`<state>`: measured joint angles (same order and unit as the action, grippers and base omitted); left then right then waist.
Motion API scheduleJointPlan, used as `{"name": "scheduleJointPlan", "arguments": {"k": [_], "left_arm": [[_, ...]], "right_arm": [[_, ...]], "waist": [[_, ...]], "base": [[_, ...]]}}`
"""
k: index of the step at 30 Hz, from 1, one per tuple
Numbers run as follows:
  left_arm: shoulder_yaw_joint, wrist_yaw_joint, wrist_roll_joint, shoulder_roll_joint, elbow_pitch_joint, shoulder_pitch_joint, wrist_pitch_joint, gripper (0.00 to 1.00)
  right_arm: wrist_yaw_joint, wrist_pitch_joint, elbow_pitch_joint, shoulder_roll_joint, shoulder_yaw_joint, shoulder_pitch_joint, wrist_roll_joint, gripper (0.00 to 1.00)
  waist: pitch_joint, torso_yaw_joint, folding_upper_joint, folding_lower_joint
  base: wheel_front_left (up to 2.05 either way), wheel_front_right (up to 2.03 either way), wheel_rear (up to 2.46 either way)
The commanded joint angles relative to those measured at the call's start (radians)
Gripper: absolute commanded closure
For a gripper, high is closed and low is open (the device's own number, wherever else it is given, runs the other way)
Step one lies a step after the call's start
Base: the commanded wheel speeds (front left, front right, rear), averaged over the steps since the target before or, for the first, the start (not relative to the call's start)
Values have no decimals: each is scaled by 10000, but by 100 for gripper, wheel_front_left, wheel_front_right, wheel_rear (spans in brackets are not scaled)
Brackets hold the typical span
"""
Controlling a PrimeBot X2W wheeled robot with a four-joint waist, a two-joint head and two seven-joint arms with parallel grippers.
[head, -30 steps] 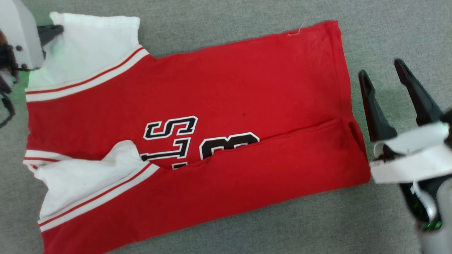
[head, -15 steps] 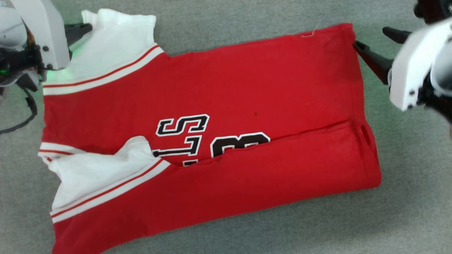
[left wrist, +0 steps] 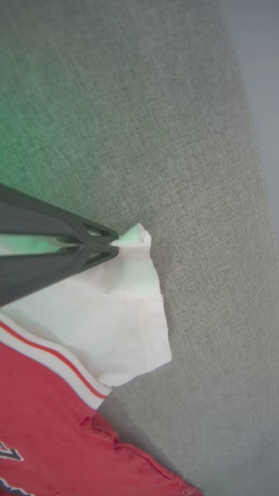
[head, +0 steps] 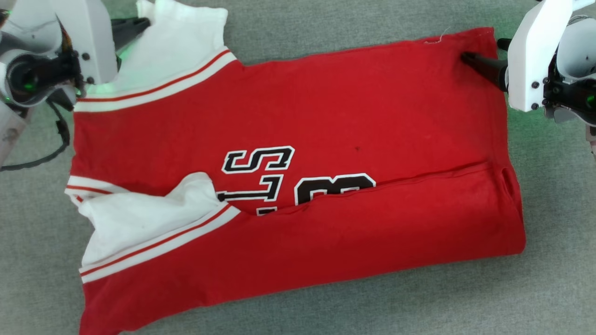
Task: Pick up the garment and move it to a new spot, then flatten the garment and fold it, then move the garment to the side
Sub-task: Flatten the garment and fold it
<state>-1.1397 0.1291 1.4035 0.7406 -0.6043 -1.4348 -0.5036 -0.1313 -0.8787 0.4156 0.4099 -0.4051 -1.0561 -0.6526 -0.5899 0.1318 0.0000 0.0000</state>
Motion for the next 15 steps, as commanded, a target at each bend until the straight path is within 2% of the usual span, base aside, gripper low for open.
{"name": "scheduleJointPlan", "arguments": {"k": [1,2,3,4,5,9,15], "left_arm": [[-61,20,116,-38,25,-111,74,100],[-103,20,125,-65,51,-130,103,100],[-135,18,167,-91,78,-152,117,100],[-164,20,231,-120,107,-158,134,100],[-180,18,273,-154,146,-158,192,100],[-279,19,440,-249,255,-64,449,100],[-318,19,674,-288,871,304,1407,100]], "right_arm": [[11,2,246,-58,-143,-34,-100,0],[10,-23,349,-52,-236,-77,-170,0],[10,13,417,-38,-317,-96,-233,36],[10,63,479,-18,-378,-120,-301,62],[10,126,536,19,-436,-157,-373,100],[11,614,610,233,-667,-104,-560,100],[12,1712,395,767,-949,215,-971,100]], "waist": [[4,-55,0,0],[8,-81,0,0],[17,-104,0,0],[26,-127,0,0],[35,-157,0,0],[206,-311,0,0],[865,-796,0,0]], "base": [[0,0,0],[0,0,0],[0,0,0],[0,0,0],[0,0,0],[0,0,0],[0,0,0]]}}
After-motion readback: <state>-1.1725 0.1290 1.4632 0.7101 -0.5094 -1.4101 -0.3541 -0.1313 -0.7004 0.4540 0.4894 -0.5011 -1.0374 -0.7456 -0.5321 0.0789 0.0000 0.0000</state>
